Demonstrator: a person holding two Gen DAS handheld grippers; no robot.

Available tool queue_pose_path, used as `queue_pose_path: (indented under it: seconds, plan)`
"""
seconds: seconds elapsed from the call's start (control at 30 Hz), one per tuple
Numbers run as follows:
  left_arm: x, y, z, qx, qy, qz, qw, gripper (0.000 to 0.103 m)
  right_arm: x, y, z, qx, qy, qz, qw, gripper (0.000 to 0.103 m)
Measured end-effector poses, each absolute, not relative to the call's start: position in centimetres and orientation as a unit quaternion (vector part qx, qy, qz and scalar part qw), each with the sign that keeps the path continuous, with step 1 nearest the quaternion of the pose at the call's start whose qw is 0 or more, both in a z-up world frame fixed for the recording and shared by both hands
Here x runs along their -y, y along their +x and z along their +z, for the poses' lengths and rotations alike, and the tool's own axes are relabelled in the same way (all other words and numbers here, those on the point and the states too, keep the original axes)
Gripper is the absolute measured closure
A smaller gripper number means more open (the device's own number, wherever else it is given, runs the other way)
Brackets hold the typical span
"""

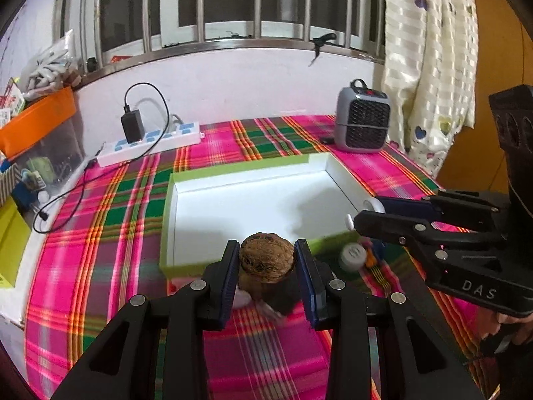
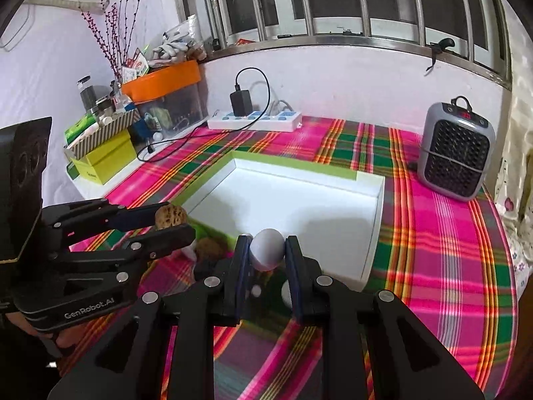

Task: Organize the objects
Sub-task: 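Carry the walnut and egg into the white box and open both grippers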

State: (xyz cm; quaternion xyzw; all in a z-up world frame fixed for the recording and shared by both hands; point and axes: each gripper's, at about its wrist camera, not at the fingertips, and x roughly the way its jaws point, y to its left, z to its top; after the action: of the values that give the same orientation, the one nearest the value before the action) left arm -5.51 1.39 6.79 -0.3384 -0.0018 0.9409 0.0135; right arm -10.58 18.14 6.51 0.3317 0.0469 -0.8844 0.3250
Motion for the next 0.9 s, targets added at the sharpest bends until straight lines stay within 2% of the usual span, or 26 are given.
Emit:
queue_pose_path:
  seconds: [0.4, 0.9]
  plan:
    - [0.3, -9.4, 5.2, 0.035, -0.34, 0.94, 0.012, 0.071, -16.7, -14.4, 4.5, -0.033, 0.349, -0.882, 0.316, 0.08]
    - [-0.3, -11.6, 2.7, 0.021, -0.372, 0.928, 0.027, 0.071, -16.4, -15.9, 2.1, -0.041, 0.388, -0.87, 0.301, 0.08]
